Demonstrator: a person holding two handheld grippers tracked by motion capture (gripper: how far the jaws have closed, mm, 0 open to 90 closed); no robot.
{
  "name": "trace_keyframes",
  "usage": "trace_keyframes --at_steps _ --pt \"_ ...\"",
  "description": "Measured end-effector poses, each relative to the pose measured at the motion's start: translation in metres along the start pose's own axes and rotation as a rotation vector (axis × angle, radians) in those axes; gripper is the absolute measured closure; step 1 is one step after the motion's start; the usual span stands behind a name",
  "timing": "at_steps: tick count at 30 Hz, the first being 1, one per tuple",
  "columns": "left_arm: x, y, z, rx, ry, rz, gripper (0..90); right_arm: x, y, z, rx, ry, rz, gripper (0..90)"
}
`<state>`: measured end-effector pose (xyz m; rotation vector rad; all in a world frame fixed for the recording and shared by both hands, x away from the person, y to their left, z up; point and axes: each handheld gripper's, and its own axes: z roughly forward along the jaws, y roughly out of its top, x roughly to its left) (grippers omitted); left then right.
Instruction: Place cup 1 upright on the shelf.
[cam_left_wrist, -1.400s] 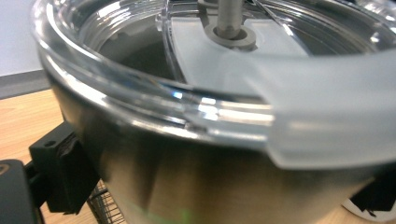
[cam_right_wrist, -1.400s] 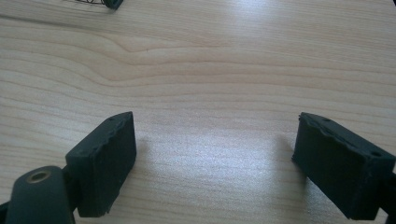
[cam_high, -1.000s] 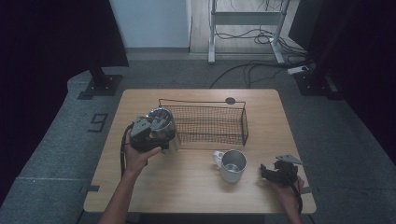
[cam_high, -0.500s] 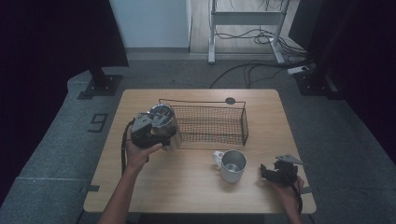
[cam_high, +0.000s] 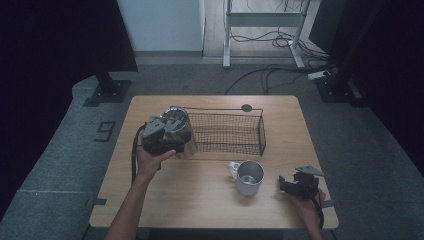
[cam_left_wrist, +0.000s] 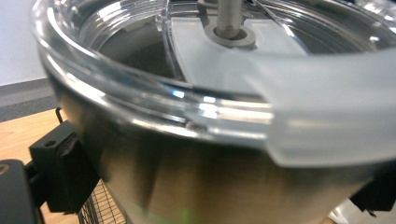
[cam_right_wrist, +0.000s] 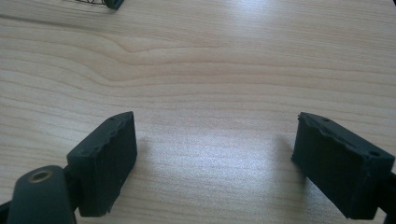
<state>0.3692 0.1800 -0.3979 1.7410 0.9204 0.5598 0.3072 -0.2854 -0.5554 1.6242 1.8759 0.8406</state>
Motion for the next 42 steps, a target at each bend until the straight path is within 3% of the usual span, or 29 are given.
trace_keyframes --at_steps 42 --pt "0.012 0.024 0.022 0.022 0.022 -0.008 4.1 0.000 0.000 0.000 0.002 0.001 -0.004 13.3"
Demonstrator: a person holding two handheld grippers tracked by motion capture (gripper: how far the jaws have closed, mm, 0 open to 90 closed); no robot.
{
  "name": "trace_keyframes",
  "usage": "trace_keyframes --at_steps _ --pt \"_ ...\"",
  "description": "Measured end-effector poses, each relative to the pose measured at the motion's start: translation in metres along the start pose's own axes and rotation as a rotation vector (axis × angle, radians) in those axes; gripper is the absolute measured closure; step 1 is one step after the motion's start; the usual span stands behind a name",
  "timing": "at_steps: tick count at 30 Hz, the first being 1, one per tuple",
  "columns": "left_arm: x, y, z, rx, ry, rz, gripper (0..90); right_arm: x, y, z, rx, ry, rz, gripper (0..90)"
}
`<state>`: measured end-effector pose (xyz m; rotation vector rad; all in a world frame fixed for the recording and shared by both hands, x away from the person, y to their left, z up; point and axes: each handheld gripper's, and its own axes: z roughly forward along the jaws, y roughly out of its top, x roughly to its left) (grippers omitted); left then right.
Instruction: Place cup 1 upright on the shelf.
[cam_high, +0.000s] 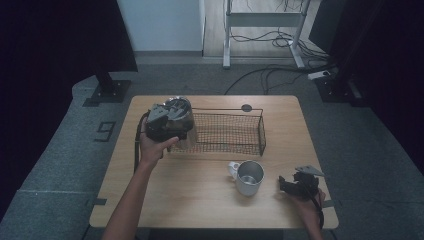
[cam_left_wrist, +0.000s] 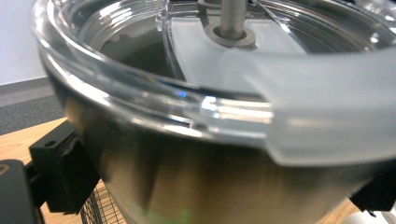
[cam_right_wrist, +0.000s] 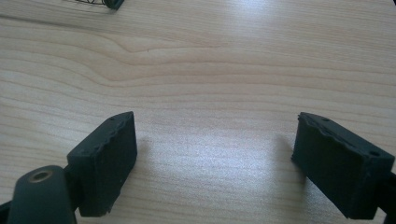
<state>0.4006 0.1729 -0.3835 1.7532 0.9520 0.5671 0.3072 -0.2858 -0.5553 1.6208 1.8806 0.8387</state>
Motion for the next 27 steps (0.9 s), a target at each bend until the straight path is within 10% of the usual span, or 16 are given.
trace_keyframes --at_steps 27 --pt "0.004 0.013 0.026 0.025 0.009 0.011 4.1 0.000 0.000 0.000 -0.004 0.000 -0.001 13.3"
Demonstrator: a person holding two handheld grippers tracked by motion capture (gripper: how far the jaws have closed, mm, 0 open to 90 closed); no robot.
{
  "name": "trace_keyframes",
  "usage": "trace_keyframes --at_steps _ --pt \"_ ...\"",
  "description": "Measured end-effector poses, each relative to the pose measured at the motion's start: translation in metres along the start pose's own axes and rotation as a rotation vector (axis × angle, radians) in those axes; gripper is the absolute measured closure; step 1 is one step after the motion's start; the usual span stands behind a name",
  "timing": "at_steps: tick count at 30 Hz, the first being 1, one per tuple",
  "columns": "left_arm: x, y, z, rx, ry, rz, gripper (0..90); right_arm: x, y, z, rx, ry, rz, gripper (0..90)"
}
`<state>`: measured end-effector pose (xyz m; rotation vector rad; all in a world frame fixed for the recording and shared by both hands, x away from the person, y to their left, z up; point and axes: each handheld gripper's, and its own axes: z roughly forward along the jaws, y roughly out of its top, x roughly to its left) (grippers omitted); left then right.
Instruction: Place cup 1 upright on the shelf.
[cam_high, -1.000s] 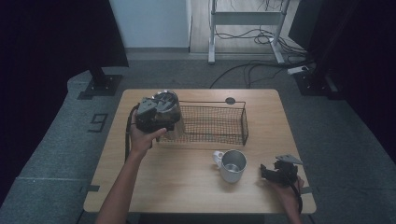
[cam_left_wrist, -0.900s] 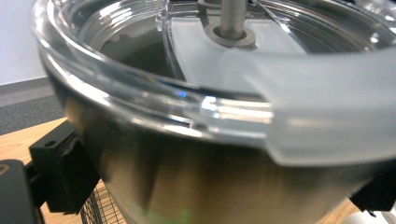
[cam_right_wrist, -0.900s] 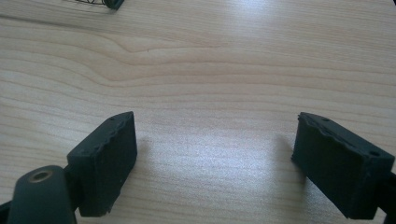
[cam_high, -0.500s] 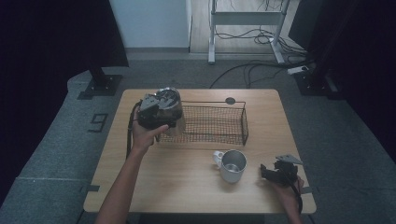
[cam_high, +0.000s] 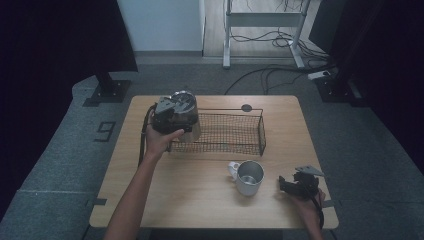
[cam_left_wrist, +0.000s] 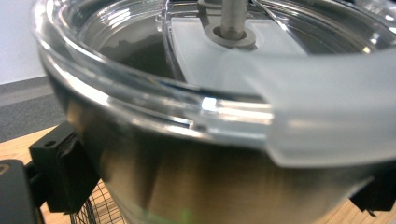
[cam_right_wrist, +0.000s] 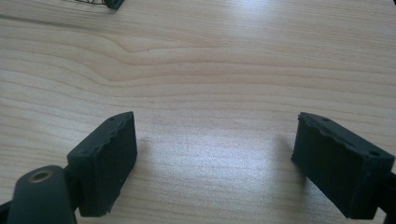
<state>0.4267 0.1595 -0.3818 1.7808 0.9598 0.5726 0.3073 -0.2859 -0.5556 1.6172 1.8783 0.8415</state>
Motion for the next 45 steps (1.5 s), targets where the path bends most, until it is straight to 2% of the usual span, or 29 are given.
trace_keyframes --at_steps 6,16,24,36,45 --pt "0.003 0.001 0.006 0.000 0.012 0.003 4.1 0.000 0.000 0.000 0.001 0.000 0.001 13.3" --pt "0.013 -0.003 0.022 0.018 0.022 -0.023 4.1 0.000 0.000 0.000 0.001 0.000 0.001 13.3" --pt "0.014 -0.003 0.031 0.034 0.024 -0.026 4.1 0.000 0.000 0.000 0.001 0.000 0.001 13.3" --pt "0.008 -0.003 0.051 0.058 0.022 -0.014 4.1 0.000 0.000 0.000 0.000 0.001 0.001 13.6" --pt "0.009 -0.008 0.058 0.083 0.030 -0.018 4.1 0.000 0.000 0.000 0.000 0.001 0.000 13.6"
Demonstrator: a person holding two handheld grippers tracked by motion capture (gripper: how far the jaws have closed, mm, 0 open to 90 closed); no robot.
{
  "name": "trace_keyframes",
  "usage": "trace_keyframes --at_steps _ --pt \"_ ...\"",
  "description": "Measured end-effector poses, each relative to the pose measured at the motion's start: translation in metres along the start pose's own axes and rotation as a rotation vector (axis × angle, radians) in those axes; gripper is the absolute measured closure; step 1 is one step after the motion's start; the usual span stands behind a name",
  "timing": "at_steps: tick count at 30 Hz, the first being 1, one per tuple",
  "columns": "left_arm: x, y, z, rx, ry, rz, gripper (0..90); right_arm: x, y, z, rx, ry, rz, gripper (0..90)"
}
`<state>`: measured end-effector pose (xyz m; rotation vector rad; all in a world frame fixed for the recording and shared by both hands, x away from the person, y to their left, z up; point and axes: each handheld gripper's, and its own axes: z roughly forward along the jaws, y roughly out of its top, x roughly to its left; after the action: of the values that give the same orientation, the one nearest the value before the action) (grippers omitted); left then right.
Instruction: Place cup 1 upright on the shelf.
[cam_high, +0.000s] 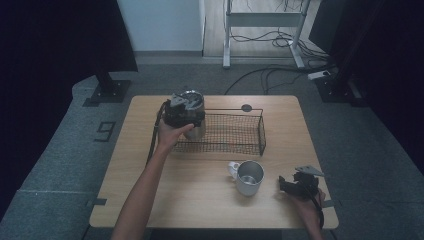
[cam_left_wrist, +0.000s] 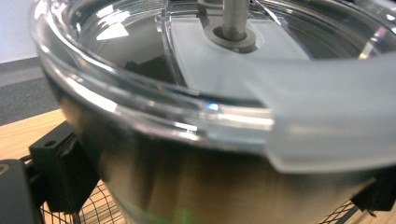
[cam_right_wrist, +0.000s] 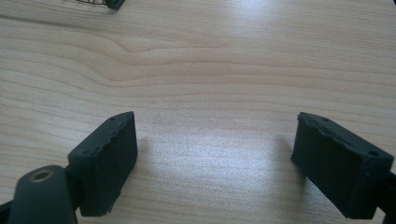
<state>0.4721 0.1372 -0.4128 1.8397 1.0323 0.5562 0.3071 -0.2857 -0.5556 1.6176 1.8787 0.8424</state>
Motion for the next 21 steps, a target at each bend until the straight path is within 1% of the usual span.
trace_keyframes --at_steps 3,7,13,21 --pt "0.000 -0.003 0.002 0.000 0.012 -0.002 4.1 0.000 0.000 0.000 0.000 0.000 0.000 13.6" --pt "0.000 -0.006 0.006 0.010 0.010 -0.003 4.1 0.000 0.000 0.000 0.000 0.000 0.000 13.6" --pt "0.002 -0.012 0.012 0.024 0.024 -0.002 4.1 0.000 0.000 0.000 -0.001 0.001 0.001 13.6" --pt "0.006 -0.020 0.018 0.039 0.033 -0.018 4.1 0.000 0.000 0.000 -0.003 0.001 -0.002 13.7"
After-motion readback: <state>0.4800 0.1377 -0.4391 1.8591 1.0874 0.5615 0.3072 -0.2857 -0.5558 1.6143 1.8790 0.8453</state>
